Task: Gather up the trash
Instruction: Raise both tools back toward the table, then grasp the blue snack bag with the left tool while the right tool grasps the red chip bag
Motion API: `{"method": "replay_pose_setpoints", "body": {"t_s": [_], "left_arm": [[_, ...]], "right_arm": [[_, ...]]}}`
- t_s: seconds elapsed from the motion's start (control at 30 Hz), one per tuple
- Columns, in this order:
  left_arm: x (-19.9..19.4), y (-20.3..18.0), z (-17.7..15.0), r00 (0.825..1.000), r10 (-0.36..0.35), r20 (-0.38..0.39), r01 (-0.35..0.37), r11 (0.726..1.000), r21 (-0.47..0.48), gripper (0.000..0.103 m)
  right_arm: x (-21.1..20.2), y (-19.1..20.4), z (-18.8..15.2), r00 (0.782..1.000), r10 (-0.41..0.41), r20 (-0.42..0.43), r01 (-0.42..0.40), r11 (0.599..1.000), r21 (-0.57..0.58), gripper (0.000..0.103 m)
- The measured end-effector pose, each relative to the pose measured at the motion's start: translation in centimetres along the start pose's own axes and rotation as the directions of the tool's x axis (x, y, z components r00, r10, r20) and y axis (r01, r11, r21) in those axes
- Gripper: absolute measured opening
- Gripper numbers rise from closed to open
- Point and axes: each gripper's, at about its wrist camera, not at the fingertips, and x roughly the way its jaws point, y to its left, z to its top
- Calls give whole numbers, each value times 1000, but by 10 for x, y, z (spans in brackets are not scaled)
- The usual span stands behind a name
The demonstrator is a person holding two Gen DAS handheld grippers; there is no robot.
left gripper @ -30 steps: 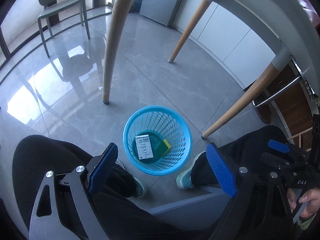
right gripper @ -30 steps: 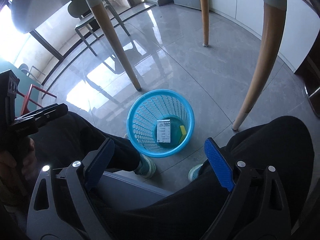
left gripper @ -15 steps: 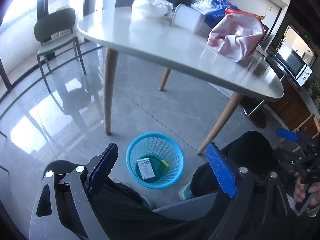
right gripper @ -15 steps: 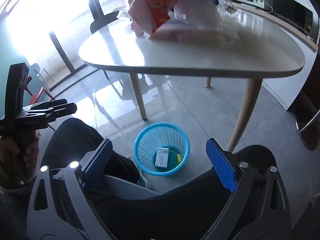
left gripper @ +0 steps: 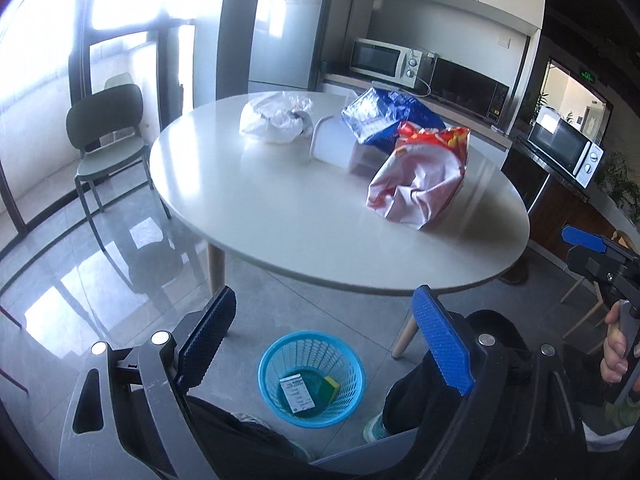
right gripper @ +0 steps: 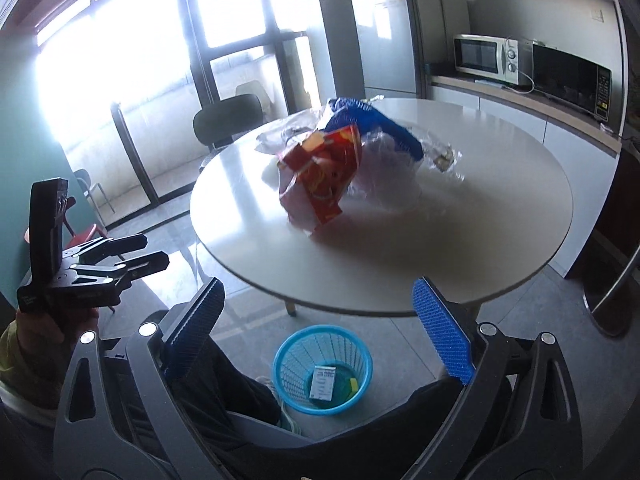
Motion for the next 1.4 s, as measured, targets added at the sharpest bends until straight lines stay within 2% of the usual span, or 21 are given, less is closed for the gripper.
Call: {"method": "replay_pose_setpoints", "body": {"t_s": [0.23, 0.63, 0.9, 1.1, 1.2, 1.3, 1.4], "left_arm": [[2, -17, 38, 997, -22, 71, 19, 999, 31, 88], [26, -13, 93, 990, -43, 136, 38, 999, 35, 88], [72, -10, 109, 996, -44, 74, 34, 991, 132, 88], [99, -15, 117, 998, -53, 29, 45, 971, 234, 88], [108, -18, 123, 997, -79, 9, 73, 959, 272, 86], [115, -24, 129, 993, -116, -4, 111, 937, 331, 84], [121, -32, 132, 993, -121, -15, 118, 915, 387, 81]], "right_arm": [[12, -12, 32, 999, -21, 50, 20, 999, 30, 92], [69, -9, 51, 1000, 25, 14, -25, 999, 21, 90], [101, -9, 60, 997, 64, -30, -63, 997, 37, 79], [116, -6, 62, 991, 107, -80, -103, 993, 48, 68], [122, -5, 61, 989, 106, -101, -101, 994, 46, 62], [126, -5, 60, 987, 109, -117, -104, 993, 51, 53], [126, -5, 58, 986, 104, -129, -99, 994, 41, 39]]}}
